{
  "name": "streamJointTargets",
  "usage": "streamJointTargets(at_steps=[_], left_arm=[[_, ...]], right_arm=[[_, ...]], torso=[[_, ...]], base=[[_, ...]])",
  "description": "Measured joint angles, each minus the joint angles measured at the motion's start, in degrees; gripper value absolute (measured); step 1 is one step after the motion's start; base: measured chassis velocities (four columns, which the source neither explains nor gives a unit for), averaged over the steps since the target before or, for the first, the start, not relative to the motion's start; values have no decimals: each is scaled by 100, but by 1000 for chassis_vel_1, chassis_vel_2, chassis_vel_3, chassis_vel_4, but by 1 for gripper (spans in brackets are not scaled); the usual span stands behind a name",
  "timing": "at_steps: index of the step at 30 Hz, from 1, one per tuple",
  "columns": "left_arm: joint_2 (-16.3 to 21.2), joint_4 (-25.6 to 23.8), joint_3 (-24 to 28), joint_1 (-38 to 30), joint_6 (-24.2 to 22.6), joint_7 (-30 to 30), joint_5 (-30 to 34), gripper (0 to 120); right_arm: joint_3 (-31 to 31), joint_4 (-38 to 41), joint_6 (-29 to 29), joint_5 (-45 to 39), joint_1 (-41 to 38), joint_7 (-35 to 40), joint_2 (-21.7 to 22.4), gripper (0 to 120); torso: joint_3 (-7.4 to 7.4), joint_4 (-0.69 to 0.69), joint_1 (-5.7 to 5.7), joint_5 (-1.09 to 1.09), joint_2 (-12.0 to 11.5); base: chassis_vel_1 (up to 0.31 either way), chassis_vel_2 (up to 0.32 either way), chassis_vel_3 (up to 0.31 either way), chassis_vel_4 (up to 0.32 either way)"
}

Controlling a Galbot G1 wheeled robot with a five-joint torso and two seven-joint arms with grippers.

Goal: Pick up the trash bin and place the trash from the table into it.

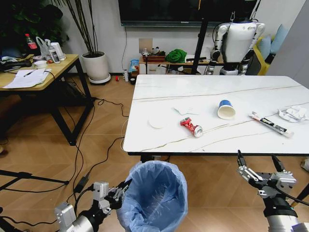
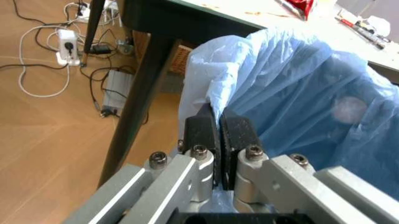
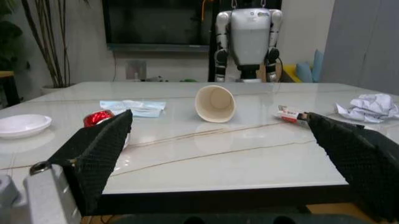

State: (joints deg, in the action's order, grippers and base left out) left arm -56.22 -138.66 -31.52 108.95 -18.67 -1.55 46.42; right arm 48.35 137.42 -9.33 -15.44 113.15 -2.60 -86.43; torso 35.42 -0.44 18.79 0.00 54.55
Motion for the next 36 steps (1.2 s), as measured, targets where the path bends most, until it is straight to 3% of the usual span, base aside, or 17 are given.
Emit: streamJointTargets(at_steps=[7, 19, 23, 28, 36], left_arm=[[105, -59, -19, 3, -90, 98, 374, 0], [96, -179, -76, 230, -159, 33, 587, 0], [-116, -215, -122, 392, -156, -11, 392, 0], [-321, -237, -192, 525, -133, -49, 211, 0], [-564, -248, -264, 666, -101, -96, -25, 0]], right_arm=[[99, 156, 142, -113, 67, 23, 199, 100], [601, -41, 24, -1093, 74, 120, 1596, 100], [513, -70, 663, -2098, -411, 306, 2663, 100], [231, -20, 1417, -3043, -856, 558, 3292, 100], [-592, -329, 2018, -3270, -1809, 751, 3778, 100]], torso=[[-1, 0, -1, 0, -2], [-2, -1, -2, 1, -4], [-2, 1, -2, 2, -5], [-2, 1, -2, 2, -5], [-3, -1, -2, 2, -6]], base=[[0, 0, 0, 0], [0, 0, 0, 0], [0, 0, 0, 0], [0, 0, 0, 0], [0, 0, 0, 0]])
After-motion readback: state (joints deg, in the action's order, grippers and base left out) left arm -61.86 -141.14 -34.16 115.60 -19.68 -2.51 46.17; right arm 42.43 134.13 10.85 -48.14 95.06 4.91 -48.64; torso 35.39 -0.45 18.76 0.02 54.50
